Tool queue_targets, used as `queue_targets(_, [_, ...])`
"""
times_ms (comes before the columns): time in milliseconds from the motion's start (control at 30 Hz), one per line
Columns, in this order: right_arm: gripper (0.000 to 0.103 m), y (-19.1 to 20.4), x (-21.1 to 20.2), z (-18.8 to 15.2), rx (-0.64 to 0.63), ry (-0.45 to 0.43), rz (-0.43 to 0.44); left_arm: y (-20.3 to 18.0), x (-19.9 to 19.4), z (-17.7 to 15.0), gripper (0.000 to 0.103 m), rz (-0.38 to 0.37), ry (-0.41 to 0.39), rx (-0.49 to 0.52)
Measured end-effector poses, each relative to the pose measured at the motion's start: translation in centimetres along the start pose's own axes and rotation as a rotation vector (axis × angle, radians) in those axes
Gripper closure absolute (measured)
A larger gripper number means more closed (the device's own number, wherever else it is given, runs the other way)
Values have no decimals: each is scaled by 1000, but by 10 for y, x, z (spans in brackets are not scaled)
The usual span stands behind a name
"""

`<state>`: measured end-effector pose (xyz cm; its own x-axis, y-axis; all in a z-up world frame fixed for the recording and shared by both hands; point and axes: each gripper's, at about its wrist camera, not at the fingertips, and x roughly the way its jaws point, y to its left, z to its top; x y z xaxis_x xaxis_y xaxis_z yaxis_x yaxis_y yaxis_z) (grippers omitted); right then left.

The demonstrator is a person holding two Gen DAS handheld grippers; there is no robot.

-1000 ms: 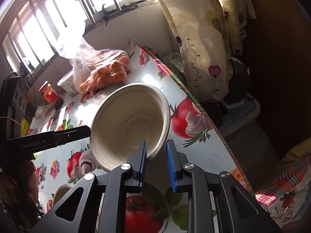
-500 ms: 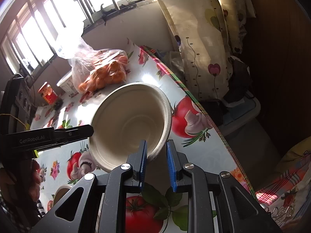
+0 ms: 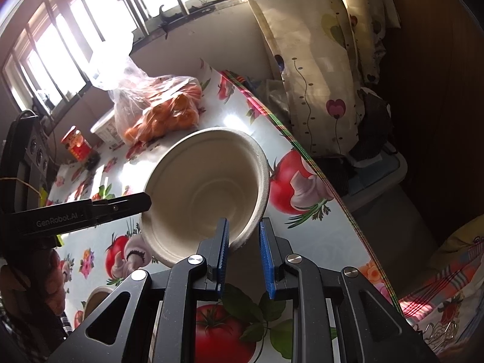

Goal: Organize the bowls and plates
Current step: 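Lift the held kraft bowl with both tools and lower it into the bowl stack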

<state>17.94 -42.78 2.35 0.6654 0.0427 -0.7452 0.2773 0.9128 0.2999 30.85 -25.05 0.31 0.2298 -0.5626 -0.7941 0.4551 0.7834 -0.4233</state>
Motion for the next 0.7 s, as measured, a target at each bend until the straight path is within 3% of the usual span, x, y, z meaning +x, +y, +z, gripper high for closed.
queue_targets(700, [83,4,-5,-1,-8,-8,9,-11,-3,-4,85,15,-6,25])
